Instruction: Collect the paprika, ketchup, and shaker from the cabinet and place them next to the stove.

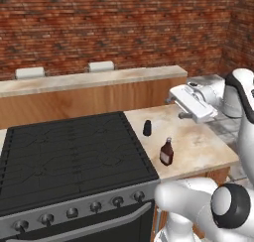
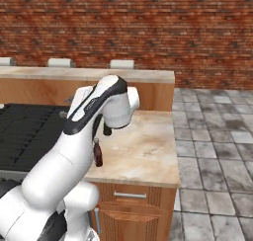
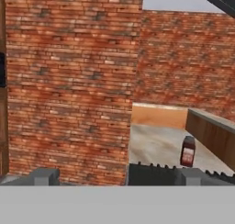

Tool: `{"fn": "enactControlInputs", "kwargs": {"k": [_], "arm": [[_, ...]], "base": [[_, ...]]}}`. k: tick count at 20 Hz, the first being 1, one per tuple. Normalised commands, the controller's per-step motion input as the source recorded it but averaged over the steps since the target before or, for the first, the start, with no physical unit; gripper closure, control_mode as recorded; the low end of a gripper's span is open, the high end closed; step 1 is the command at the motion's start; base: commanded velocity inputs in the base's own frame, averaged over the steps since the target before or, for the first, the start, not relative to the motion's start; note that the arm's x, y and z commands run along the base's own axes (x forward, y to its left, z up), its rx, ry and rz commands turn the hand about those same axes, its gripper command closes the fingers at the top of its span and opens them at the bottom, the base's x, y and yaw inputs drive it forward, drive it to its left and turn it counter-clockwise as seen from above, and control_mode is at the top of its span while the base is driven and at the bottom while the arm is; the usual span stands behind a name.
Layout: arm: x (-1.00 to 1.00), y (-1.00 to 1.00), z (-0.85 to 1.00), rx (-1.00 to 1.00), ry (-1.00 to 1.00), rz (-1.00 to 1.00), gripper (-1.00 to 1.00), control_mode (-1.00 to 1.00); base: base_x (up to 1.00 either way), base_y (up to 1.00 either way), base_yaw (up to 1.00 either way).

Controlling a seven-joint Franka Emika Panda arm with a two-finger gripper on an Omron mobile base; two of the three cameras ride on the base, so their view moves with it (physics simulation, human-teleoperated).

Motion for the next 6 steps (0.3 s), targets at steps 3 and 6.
{"fn": "enactControlInputs", "kwargs": {"k": [3, 6], "arm": [[-0.38, 0.35, 0.62, -0.05, 0.0, 0.0, -1.0, -1.0], [-0.29, 0.31, 0.51, -0.07, 0.0, 0.0, -1.0, -1.0]], "base": [[0.0, 0.0, 0.0], [0.0, 0.0, 0.0]]}}
